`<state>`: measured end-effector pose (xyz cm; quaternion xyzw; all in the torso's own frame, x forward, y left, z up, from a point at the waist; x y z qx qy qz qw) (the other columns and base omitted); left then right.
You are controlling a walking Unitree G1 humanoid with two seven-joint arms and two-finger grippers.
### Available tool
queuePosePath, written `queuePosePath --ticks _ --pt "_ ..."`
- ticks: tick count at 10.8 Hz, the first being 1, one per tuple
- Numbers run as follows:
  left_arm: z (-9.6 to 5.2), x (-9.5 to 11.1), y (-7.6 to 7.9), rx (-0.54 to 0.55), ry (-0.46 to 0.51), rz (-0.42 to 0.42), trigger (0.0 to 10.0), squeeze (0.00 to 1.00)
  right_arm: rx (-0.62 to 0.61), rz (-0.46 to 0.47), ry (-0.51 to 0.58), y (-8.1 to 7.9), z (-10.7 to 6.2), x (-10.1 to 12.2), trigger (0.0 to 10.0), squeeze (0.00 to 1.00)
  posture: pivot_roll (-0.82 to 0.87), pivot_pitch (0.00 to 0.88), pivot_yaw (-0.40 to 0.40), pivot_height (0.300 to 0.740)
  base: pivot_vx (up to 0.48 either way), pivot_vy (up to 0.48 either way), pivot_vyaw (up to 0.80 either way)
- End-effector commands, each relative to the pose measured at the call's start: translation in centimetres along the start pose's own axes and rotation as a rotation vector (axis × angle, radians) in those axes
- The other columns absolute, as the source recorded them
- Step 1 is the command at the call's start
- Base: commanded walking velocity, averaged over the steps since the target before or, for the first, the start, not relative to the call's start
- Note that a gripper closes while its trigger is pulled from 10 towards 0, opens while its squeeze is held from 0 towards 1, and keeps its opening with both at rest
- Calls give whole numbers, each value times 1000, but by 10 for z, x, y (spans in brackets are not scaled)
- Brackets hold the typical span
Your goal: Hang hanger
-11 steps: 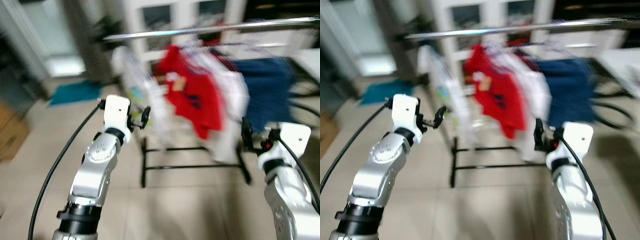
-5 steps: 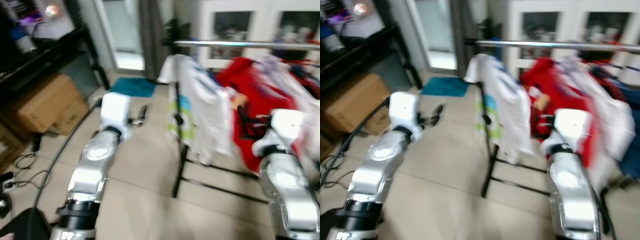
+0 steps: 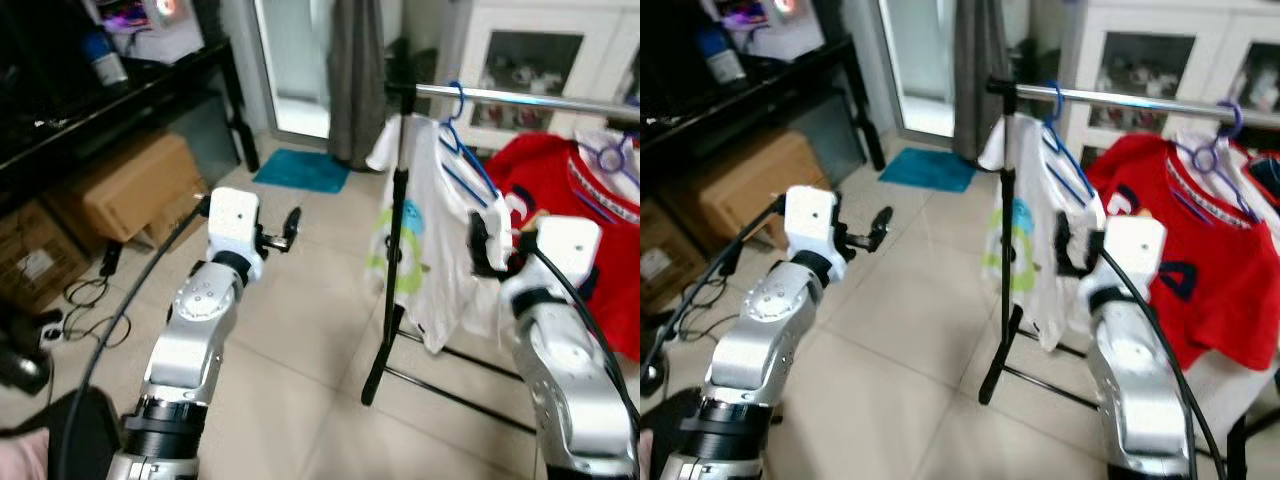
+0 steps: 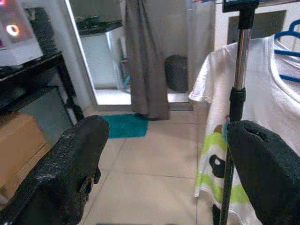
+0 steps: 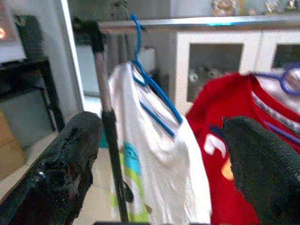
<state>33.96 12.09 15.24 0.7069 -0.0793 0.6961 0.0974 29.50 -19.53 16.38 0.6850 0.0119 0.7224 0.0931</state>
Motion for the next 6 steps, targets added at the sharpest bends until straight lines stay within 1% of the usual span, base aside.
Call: queuePosePath --ticks 1,2,3,4,5,6 --pt "1 3 1 2 18 5 10000 325 -4 -13 14 3 2 4 10000 1000 -95 0 101 740 0 -480 0" --pt "0 1 1 -11 16 16 10000 329 -3 -29 27 4 4 6 10000 1000 -92 0 93 740 0 -480 0" --pt "-3 -2 1 -46 6 52 10000 333 -8 -42 43 7 5 9 10000 1000 -83 0 78 740 0 -480 0" --pt "-7 -4 0 -60 -1 66 10000 333 -14 -48 49 8 6 10 10000 1000 -81 0 74 740 0 -480 0" --pt "-9 -4 -2 -53 -1 66 10000 333 -21 -51 46 11 7 10 10000 1000 -71 0 63 740 0 -480 0" --pt "-10 -4 -5 -42 2 69 10000 329 -13 -58 44 10 9 9 10000 1000 -65 0 58 740 0 -480 0"
Point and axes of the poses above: a point about 5 cm out from each wrist's last joint towards the gripper, its own z axis pointing out of the wrist towards the gripper, its own x axis along the axis of the wrist's last joint, y = z × x, the point moved 3 cm from there along z, pointing out of the wrist towards the gripper, and after that the axes turned 5 degrees about -z, right-handed, at the moved point
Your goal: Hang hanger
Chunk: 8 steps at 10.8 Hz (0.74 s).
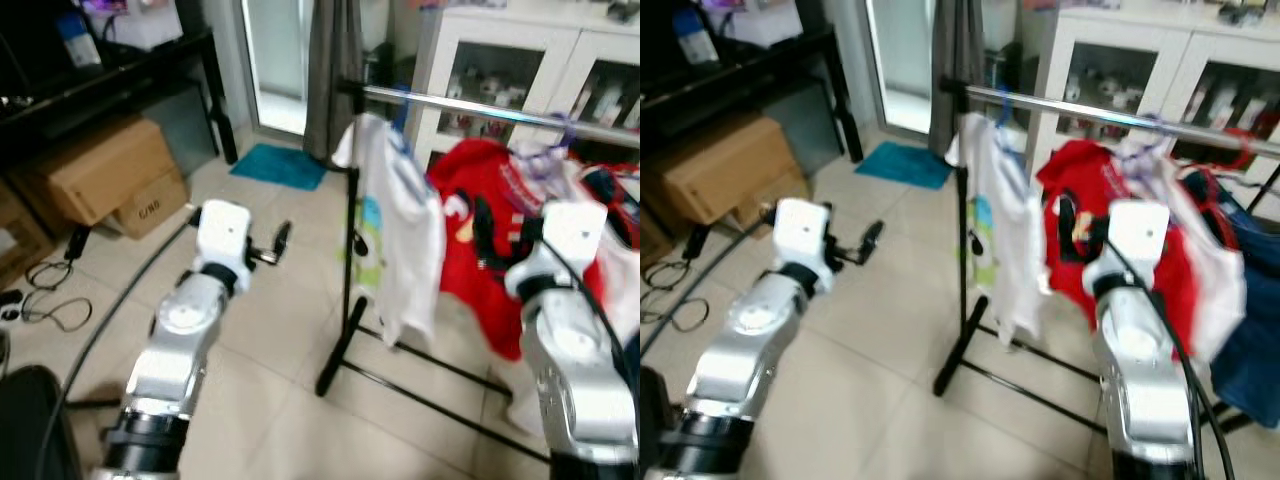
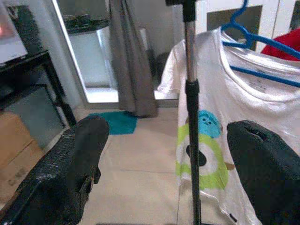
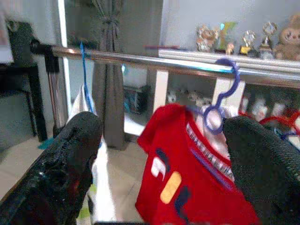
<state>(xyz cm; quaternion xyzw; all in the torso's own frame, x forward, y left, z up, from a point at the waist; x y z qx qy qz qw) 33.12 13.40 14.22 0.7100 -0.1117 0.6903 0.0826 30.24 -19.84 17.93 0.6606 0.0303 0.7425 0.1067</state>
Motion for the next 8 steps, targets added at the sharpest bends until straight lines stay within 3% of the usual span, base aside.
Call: queuePosePath --ticks 1,5,8 --pt "1 6 4 -13 24 8 10000 329 -9 -21 -23 5 2 -6 10000 1000 -59 0 54 740 0 -480 0" --pt "3 11 6 -38 31 46 10000 333 -7 -8 -43 -1 4 -9 10000 1000 -57 0 68 740 0 -480 0" --pt "7 17 10 -37 68 13 10000 318 -14 -8 -69 -1 2 -14 10000 1000 -70 0 77 740 0 -461 0"
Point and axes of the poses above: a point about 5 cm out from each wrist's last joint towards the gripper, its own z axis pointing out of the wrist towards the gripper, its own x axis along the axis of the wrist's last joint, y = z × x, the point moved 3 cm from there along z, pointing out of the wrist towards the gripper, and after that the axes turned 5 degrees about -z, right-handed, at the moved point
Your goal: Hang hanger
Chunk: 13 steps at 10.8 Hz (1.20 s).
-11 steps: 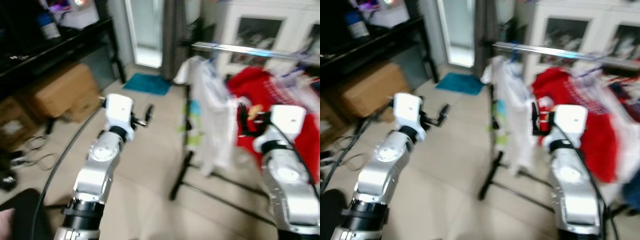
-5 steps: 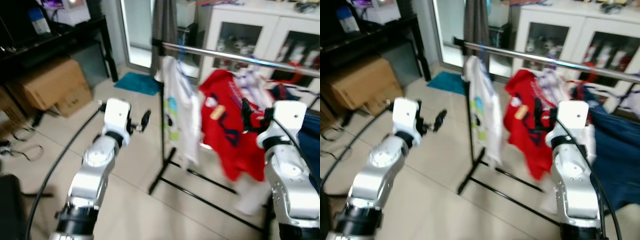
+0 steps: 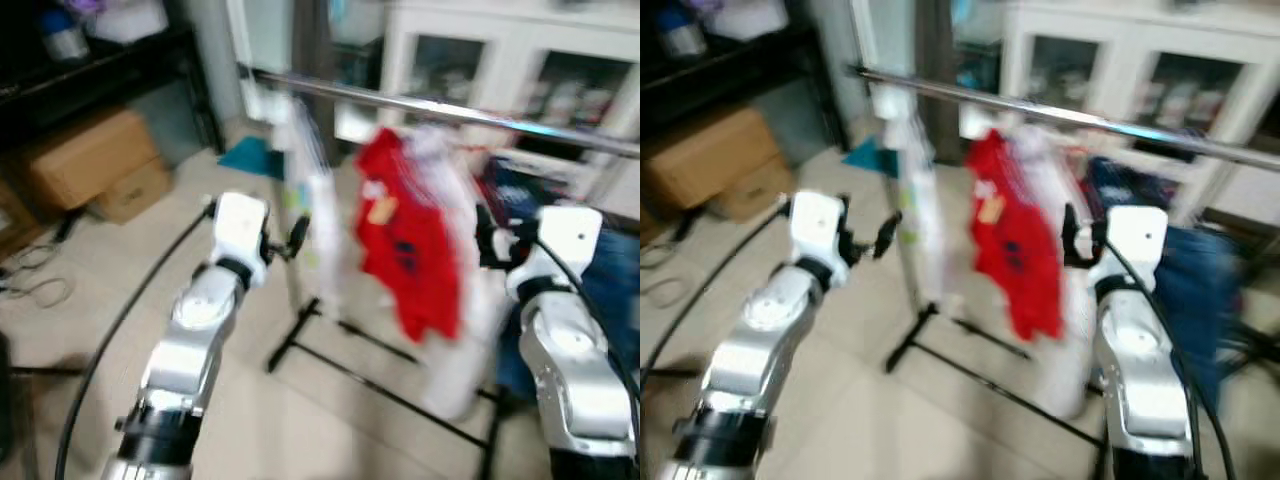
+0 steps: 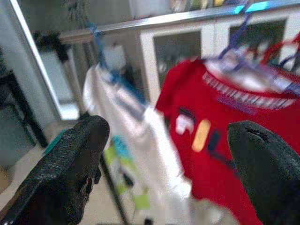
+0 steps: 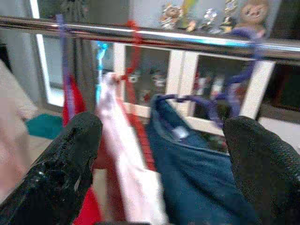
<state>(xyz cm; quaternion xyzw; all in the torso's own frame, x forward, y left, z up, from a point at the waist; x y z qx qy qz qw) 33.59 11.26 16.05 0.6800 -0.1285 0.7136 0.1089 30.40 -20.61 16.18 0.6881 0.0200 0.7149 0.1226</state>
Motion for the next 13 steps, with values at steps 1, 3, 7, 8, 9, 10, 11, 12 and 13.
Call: queuePosePath --ticks 1,3,7,8,9,10,11,12,13 --pt "-2 0 -10 43 6 -9 10000 278 16 6 5 -5 1 4 10000 1000 -71 0 78 740 0 0 0" --pt "1 0 -8 36 -2 -27 10000 302 42 10 -20 -11 2 2 10000 1000 -69 0 76 740 0 0 0" --pt "1 -1 -11 25 -3 -23 10000 290 56 15 -3 -17 7 9 10000 1000 -59 0 72 740 394 0 -194" --pt "1 -1 -11 23 -3 -22 10000 290 58 15 -2 -18 7 9 10000 1000 -59 0 72 740 349 0 0" --pt "1 -1 -11 19 -4 -22 10000 290 61 13 -13 -19 8 8 10000 1000 -59 0 72 740 341 0 0" --pt "1 -1 -10 17 -4 -21 10000 290 57 14 -30 -18 8 7 10000 1000 -59 0 72 740 341 0 -763" --pt "1 -1 -10 11 -4 -19 10000 290 49 17 -9 -15 8 9 10000 1000 -59 0 72 740 322 0 -538" --pt "0 0 -9 -4 -3 -13 10000 282 45 16 4 -12 8 11 10000 1000 -59 0 71 740 277 0 0" --pt "-2 3 -3 -69 9 3 10000 278 46 11 12 -5 7 14 10000 1000 -56 0 70 740 0 0 0"
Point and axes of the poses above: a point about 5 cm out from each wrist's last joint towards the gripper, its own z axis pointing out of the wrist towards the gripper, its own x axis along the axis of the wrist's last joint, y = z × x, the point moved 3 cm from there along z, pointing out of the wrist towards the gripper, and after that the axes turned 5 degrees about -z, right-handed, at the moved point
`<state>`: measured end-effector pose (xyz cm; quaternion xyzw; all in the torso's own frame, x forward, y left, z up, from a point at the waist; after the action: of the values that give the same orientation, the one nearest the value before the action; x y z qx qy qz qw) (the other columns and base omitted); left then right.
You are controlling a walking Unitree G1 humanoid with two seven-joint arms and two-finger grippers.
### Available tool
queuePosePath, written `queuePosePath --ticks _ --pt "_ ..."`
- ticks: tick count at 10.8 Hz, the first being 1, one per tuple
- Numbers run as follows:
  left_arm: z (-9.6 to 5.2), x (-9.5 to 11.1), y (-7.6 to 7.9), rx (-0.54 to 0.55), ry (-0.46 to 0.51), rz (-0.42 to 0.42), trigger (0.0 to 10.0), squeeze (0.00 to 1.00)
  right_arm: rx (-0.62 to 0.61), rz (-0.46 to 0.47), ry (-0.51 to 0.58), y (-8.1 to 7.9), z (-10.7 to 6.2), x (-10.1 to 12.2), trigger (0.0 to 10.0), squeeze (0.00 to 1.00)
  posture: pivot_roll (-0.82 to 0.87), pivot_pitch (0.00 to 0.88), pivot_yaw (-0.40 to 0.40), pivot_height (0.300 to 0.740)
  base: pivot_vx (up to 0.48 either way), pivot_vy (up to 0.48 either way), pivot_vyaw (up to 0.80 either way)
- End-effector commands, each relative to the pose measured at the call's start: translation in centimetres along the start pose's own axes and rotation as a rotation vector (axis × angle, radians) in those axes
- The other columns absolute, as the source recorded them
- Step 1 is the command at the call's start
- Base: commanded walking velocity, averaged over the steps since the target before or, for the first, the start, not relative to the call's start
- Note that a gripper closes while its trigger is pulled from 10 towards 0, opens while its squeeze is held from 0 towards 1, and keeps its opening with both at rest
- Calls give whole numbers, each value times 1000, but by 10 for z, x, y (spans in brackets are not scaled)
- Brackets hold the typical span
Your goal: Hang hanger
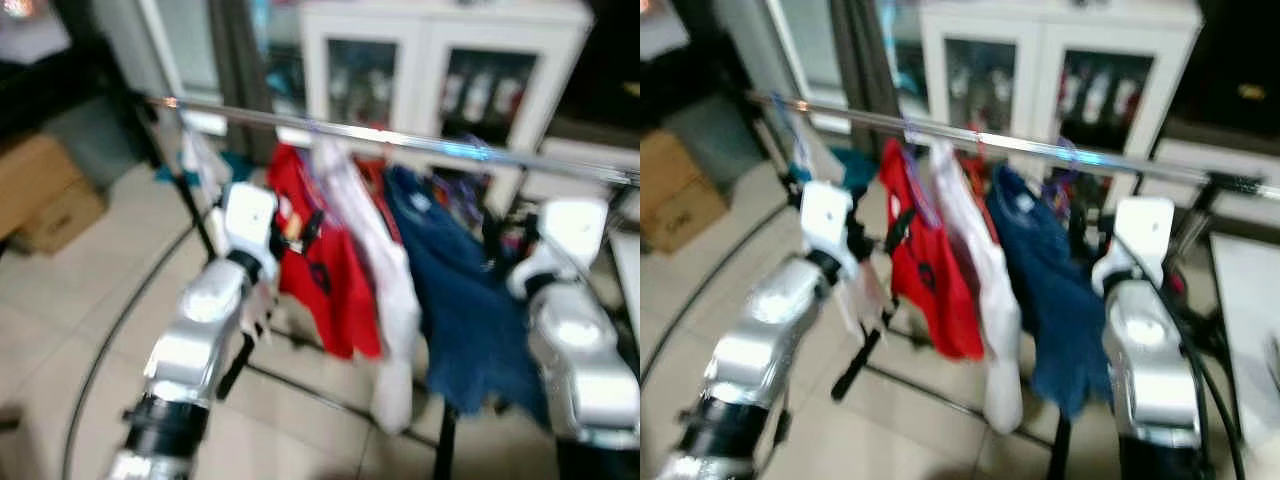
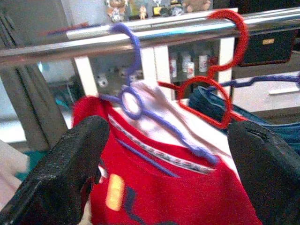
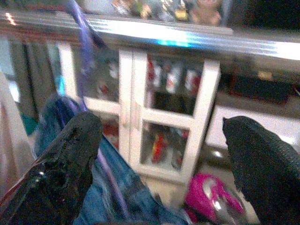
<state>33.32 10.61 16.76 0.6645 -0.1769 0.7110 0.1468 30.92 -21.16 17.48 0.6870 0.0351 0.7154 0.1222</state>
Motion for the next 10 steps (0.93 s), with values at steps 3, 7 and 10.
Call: queuePosePath --ticks 3,7,10 --pt "-17 -6 23 -260 -84 19 10000 231 176 83 50 6 -7 10 10000 1000 -57 0 70 740 0 0 0" --pt "-15 7 26 -390 9 -86 10000 0 388 -19 -93 15 14 1 10000 0 -76 0 79 740 0 0 0" --pt "-22 -4 36 -491 -100 -102 10000 0 406 -9 -95 10 47 11 10000 0 -83 0 76 740 0 0 0"
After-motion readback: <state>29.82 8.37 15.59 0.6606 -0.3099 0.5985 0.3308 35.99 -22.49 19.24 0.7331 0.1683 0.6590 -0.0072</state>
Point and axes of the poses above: a point about 5 cm out from each wrist's last joint towards the gripper, its own z axis pointing out of the wrist towards the gripper, its own x axis along the axis of the wrist's last joint, y = z × x, the point moved 3 cm from there along z, pointing out of the wrist towards the gripper, and after that the axes turned 5 degrees about -z, right-handed, at the moved point
